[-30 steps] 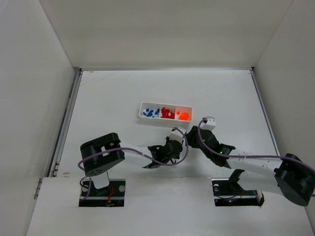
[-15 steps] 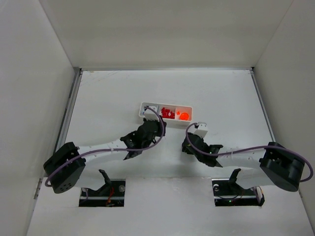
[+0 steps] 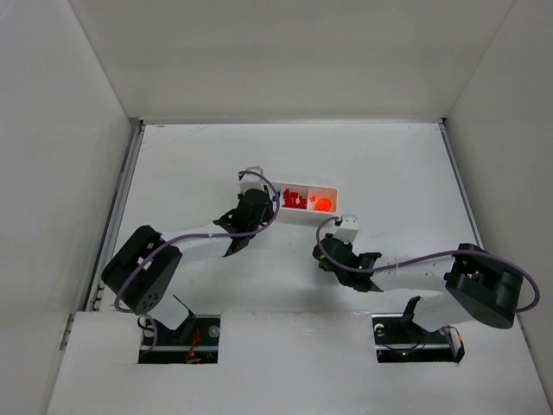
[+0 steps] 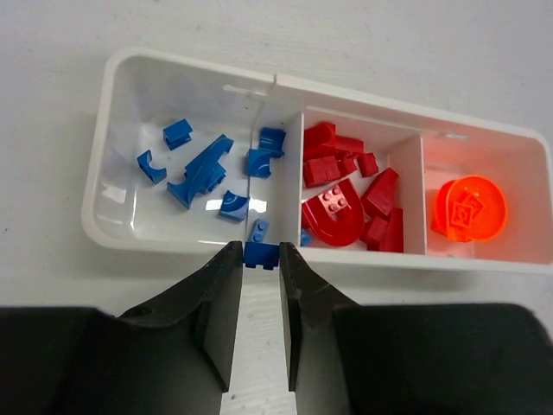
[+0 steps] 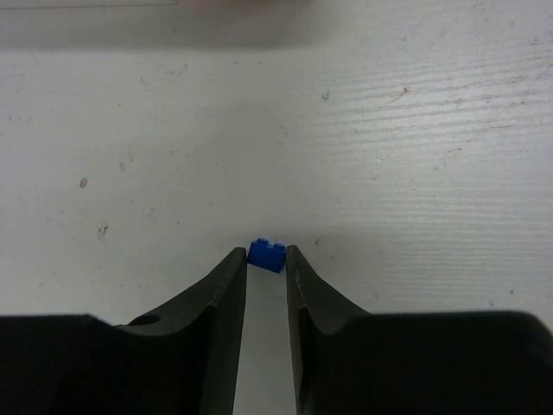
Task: Sort the legos into containers by color
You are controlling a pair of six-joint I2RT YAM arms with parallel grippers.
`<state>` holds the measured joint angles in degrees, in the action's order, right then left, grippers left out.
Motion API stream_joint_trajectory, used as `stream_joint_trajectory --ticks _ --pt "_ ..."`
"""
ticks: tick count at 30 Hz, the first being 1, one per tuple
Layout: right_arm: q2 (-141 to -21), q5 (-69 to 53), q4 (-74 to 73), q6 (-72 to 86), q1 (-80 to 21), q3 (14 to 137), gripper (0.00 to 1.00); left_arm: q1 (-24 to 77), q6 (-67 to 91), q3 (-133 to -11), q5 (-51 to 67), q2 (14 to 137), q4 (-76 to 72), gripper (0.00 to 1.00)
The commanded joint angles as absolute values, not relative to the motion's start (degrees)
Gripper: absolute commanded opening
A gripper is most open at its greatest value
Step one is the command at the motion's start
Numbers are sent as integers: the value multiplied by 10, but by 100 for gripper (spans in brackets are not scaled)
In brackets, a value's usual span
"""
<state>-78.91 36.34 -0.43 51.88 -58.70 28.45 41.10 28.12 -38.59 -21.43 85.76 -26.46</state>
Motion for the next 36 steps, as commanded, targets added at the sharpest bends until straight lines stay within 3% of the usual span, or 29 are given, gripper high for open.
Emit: stream_joint_trajectory --ticks 1,7,20,27,29,30,36 --pt "-793 381 -22 525 -595 301 28 394 278 -426 -211 882 -296 22" --pt "-784 381 -17 519 -602 296 26 396 280 -411 -222 860 -319 37" --pt "-764 324 46 411 -597 402 25 404 307 -238 -263 644 -284 48" --pt "-866 230 149 369 -536 509 23 392 353 -134 -288 505 -238 68" --pt "-909 211 163 371 -523 550 23 389 359 -120 -298 478 -229 84" --pt "-930 209 164 370 -519 570 23 387 360 -113 -303 468 -225 100" --pt "-1033 203 155 364 -498 676 25 368 370 -101 -318 439 -198 100"
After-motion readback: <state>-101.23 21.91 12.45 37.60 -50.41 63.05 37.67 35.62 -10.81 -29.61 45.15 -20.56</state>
